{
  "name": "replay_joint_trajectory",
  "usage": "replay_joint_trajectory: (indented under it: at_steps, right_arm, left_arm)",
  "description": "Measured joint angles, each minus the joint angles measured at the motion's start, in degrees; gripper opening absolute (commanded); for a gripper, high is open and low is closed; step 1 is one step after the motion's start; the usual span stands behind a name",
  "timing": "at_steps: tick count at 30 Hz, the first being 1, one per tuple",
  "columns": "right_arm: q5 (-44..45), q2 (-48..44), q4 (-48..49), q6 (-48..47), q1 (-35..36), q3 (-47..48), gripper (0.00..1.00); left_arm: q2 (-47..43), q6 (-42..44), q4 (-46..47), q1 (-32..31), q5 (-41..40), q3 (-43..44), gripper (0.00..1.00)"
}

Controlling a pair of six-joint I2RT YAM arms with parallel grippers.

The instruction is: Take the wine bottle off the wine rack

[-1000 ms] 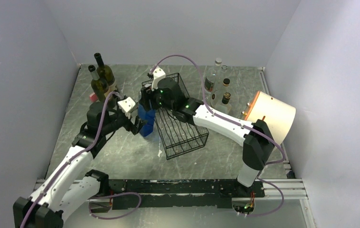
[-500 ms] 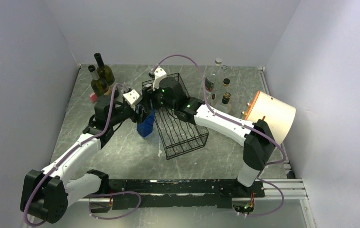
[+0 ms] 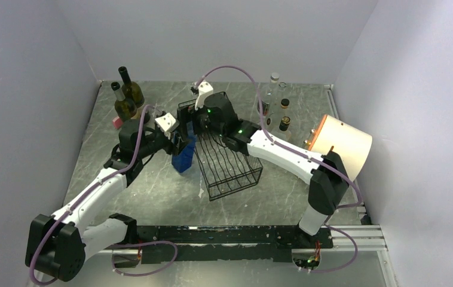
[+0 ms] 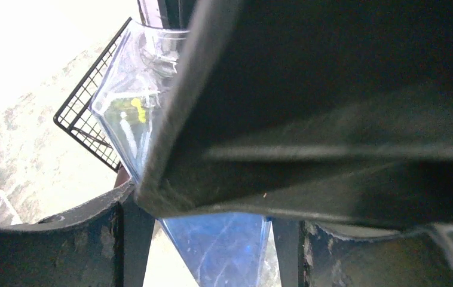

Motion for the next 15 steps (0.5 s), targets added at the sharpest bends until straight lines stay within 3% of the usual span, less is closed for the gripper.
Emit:
replay_joint_trajectory:
  at_steps: [8,15]
  right_arm:
    - [2.1,-8.1,-0.1,0.9,0.4,2.0,1.0]
    - [7.3,-23.6,6.4,0.1,-0.5,-6.6,1.0]
  left_arm:
    - [-3.3,-0.2,-3.7,1.4,-1.7,-0.2,0.08]
    - [-5.2,-3.3,-5.3,3.9,-4.3,-0.3,0.07]
